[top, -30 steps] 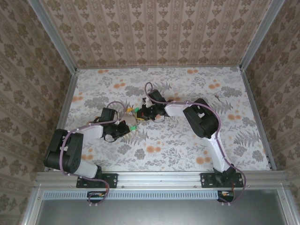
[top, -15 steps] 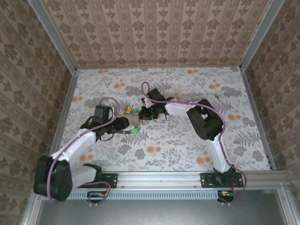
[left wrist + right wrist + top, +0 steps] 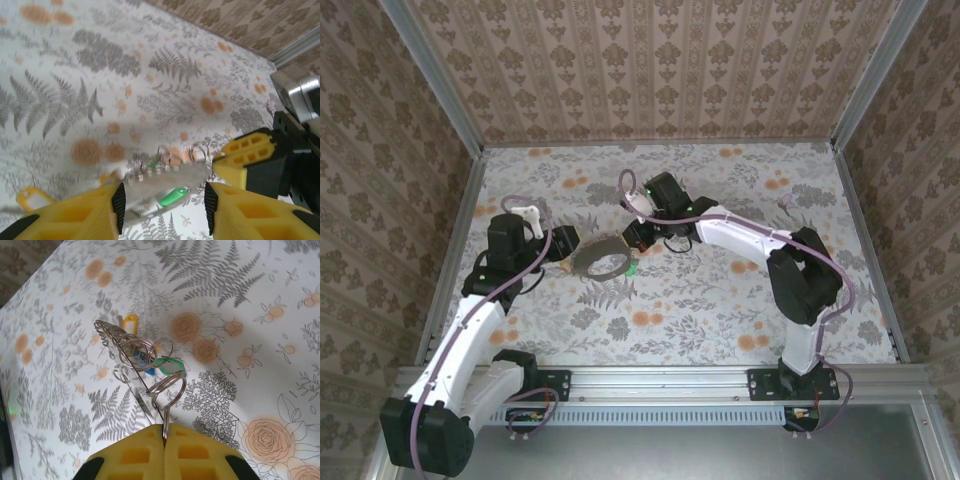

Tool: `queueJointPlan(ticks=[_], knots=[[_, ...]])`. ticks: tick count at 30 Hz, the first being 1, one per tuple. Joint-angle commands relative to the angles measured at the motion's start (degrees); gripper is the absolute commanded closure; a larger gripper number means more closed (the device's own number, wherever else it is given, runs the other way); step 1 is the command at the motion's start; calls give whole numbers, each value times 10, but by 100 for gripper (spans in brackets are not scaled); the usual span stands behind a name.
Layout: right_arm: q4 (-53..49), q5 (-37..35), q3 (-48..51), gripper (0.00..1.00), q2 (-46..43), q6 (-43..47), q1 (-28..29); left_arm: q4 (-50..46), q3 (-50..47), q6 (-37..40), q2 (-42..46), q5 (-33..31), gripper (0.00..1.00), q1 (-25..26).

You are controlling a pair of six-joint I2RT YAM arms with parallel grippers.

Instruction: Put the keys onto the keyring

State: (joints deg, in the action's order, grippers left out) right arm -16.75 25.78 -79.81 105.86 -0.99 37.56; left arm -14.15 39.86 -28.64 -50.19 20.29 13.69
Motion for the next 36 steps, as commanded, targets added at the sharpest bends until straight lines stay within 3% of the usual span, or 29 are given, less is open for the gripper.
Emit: queueJointPlan(ticks=[1,9,19,23,28,33,36], knots=[[-26,25,14,100,-48,104,8,49,26,96,9,51,53,-8],[-132,10,-13,100,-91,196,19,98,32,180,5,191,53,-7],[13,39,119,100,-226,275,43,65,28,362,-4,313,57,28],[61,41,166,100,-276,307,55,124,-3,395,6,354,60,61],[128,49,215,100,-328,334,69,150,-22,457,23,365,62,121],[78,90,198,100,-345,369,69,81,-5,505,16,364,65,156],[83,98,200,100,-348,364,69,68,-3,525,16,355,73,168]])
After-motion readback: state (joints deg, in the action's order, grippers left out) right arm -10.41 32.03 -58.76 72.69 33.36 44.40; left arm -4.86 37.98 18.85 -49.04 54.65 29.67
